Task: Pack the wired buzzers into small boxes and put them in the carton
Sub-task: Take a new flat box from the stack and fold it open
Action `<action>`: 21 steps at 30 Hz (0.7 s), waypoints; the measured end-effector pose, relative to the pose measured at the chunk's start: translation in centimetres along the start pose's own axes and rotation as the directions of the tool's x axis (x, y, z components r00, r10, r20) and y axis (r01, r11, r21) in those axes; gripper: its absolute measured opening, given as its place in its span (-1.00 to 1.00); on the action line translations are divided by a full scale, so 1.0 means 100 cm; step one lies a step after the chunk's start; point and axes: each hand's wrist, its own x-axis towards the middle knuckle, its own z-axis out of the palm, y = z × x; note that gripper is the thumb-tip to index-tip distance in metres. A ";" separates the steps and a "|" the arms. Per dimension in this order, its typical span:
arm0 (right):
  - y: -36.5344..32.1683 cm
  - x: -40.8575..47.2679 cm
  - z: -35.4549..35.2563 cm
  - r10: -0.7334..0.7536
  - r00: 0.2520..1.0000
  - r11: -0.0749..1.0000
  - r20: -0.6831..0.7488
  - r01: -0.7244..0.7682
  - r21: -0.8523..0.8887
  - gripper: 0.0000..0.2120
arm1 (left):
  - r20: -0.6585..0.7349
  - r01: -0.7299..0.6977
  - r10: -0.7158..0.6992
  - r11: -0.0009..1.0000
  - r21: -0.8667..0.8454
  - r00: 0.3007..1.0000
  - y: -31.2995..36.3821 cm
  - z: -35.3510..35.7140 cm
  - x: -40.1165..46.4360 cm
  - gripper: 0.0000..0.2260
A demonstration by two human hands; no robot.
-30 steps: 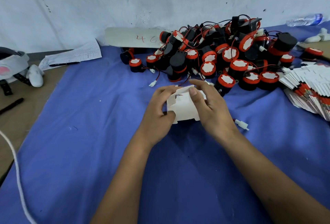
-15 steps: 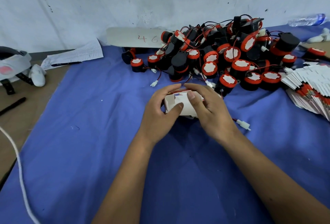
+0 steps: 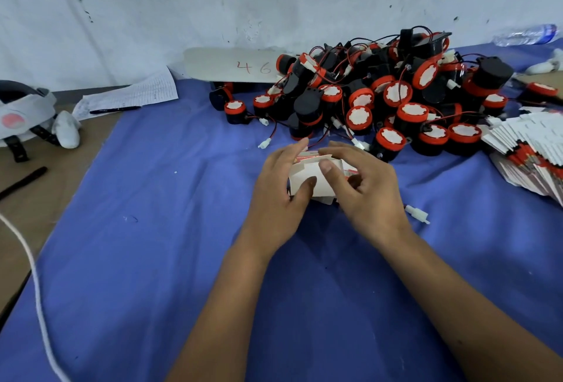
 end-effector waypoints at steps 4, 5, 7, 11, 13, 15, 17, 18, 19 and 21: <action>-0.003 -0.003 0.002 -0.024 1.000 0.995 -0.001 0.024 -0.093 -0.70 | -0.071 0.087 -0.090 0.995 -0.040 0.993 0.003 0.005 -0.003 -0.38; -0.004 -0.004 0.003 -0.053 0.998 0.985 -0.021 0.048 -0.165 -0.65 | -0.083 0.098 -0.102 0.994 -0.055 0.991 0.004 0.006 -0.003 -0.37; -0.006 -0.002 0.004 -0.124 0.990 0.951 -0.074 0.097 -0.292 -0.57 | -0.105 0.093 -0.101 0.993 -0.078 0.989 0.007 0.008 -0.004 -0.38; -0.005 0.002 0.004 -0.207 0.971 0.945 -0.122 0.165 -0.283 -0.65 | -0.085 0.110 -0.136 0.960 -0.258 0.987 0.011 0.008 -0.005 -0.38; -0.003 0.003 0.004 -0.194 0.967 0.966 -0.164 0.158 -0.206 -0.72 | -0.005 0.143 -0.155 0.927 -0.348 0.988 0.009 0.006 -0.005 -0.35; -0.002 0.004 0.005 -0.144 0.963 0.983 -0.228 0.113 -0.144 -0.70 | 0.075 0.165 -0.147 0.898 -0.408 0.986 0.009 0.003 -0.005 -0.33; 0.000 0.005 0.007 -0.083 0.964 0.994 -0.253 0.063 -0.086 -0.67 | 0.129 0.184 -0.140 0.871 -0.456 0.982 0.010 0.000 -0.004 -0.30; 0.000 0.006 0.007 -0.068 0.967 0.997 -0.244 0.055 -0.058 -0.68 | 0.149 0.195 -0.139 0.856 -0.479 0.979 0.011 -0.001 -0.004 -0.29; 0.001 0.006 0.007 -0.071 0.970 0.997 -0.232 0.063 -0.041 -0.71 | 0.169 0.206 -0.138 0.840 -0.503 0.976 0.011 -0.002 -0.003 -0.29; 0.000 0.005 0.006 -0.098 0.972 0.995 -0.216 0.093 -0.033 -0.78 | 0.199 0.225 -0.136 0.805 -0.548 0.971 0.011 -0.004 -0.003 -0.30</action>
